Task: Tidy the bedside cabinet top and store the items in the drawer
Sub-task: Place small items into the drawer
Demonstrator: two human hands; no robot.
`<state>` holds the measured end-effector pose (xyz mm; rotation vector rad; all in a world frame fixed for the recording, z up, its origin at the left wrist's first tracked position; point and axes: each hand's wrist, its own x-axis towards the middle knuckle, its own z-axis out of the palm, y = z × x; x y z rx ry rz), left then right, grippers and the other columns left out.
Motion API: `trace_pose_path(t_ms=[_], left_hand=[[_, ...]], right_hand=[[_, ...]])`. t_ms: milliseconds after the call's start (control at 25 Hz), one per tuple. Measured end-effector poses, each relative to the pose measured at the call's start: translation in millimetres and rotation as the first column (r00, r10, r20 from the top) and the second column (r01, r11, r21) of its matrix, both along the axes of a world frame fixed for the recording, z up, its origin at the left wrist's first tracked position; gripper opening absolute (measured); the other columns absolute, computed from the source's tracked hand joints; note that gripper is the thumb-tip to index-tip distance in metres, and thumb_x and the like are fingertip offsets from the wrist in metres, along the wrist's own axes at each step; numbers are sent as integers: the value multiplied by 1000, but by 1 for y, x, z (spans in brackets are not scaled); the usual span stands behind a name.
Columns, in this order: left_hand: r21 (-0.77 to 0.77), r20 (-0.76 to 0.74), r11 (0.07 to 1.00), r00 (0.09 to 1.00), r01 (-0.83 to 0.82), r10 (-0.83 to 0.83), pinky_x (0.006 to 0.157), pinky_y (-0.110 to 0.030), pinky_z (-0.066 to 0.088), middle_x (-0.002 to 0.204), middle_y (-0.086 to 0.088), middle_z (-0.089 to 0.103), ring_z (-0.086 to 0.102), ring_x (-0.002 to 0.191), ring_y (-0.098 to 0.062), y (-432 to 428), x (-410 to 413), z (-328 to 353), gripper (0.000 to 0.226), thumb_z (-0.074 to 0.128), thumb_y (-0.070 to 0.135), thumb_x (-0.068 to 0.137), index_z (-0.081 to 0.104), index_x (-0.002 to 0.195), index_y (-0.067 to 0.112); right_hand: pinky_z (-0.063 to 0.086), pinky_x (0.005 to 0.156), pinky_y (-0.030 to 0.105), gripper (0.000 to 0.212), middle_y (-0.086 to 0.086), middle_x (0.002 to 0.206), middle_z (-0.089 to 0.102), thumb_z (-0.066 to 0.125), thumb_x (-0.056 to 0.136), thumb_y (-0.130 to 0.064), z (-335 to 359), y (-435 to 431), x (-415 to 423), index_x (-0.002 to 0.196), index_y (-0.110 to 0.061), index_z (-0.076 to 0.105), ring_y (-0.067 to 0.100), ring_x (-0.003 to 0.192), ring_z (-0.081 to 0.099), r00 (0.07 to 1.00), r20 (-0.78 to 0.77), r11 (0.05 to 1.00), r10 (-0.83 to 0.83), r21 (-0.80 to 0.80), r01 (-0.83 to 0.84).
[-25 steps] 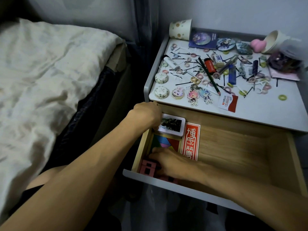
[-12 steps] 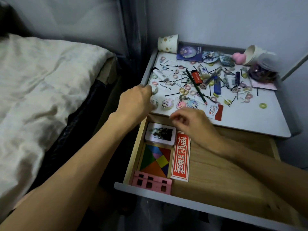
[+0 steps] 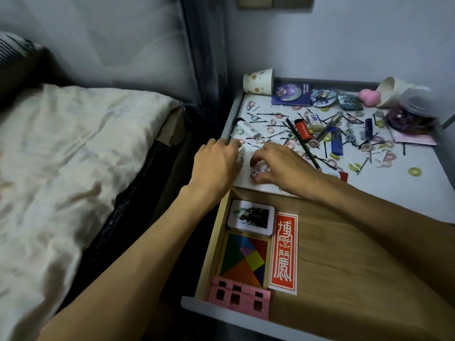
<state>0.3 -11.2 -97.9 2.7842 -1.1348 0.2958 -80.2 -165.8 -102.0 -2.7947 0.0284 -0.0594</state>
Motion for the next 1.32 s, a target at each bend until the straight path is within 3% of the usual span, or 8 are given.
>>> trace_pose_path(t_ms=[200, 440, 560, 680, 840, 960, 1120, 1320], left_hand=[[48, -8, 999, 1000, 25, -25, 81, -41, 43, 119, -14, 60, 53, 109, -35, -16, 28, 7, 42, 58, 30, 93, 53, 132, 18], [142, -9, 987, 997, 80, -79, 76, -38, 44, 110, -15, 64, 58, 101, -35, -35, 40, 3, 30, 52, 17, 92, 68, 118, 15], [223, 66, 970, 991, 96, -113, 67, -35, 35, 103, -17, 65, 57, 97, -35, -38, 38, 3, 26, 50, 14, 93, 65, 113, 11], [222, 92, 971, 989, 90, -113, 72, -37, 35, 102, -15, 66, 54, 98, -34, -35, 36, -1, 26, 51, 18, 93, 65, 115, 13], [191, 122, 977, 986, 93, -118, 80, -38, 35, 102, -13, 67, 53, 101, -34, -30, 31, -2, 26, 52, 21, 93, 64, 115, 16], [126, 132, 984, 981, 125, -142, 69, -38, 32, 91, -16, 66, 58, 90, -39, -25, 24, 3, 19, 56, 15, 86, 64, 101, 10], [156, 56, 976, 985, 150, -160, 69, -41, 43, 102, -17, 66, 62, 92, -40, -23, 14, 2, 26, 53, 14, 89, 62, 113, 9], [129, -177, 975, 971, 182, -158, 81, -40, 51, 115, -15, 64, 61, 104, -35, -26, 19, 4, 38, 67, 19, 86, 62, 124, 18]], right_hand=[[49, 81, 34, 41, 1, 108, 61, 81, 72, -38, -3, 1, 4, 106, -22, 64, 19, 97, 58, 999, 1, 997, -50, 52, 50], [41, 62, 19, 14, -12, 73, 60, 80, 78, -26, -6, -2, -5, 79, -22, 66, 3, 68, 58, 990, 19, 952, -136, 278, 126], [53, 65, 25, 17, -9, 78, 65, 78, 80, -27, -4, -6, -13, 90, -16, 70, 9, 71, 63, 963, 41, 870, -265, 441, 220], [57, 66, 30, 10, -5, 80, 69, 70, 87, -23, 0, -9, -24, 97, -20, 70, 13, 70, 68, 945, -22, 766, -325, 580, 277], [55, 61, 22, 10, -1, 80, 72, 65, 91, -18, 5, 0, -49, 100, -18, 70, 13, 67, 69, 953, -61, 662, -298, 706, 252], [57, 63, 21, 14, 1, 84, 73, 67, 89, -16, 0, 15, -71, 102, -15, 71, 12, 68, 69, 965, -138, 635, -224, 730, 252], [58, 69, 30, 12, 8, 86, 73, 67, 88, -15, -24, 40, -91, 99, -18, 71, 16, 70, 68, 953, -271, 567, -136, 768, 299], [53, 62, 22, 14, 7, 80, 71, 67, 89, -11, -29, 40, -89, 102, -14, 70, 11, 64, 64, 942, -295, 508, -159, 794, 334]])
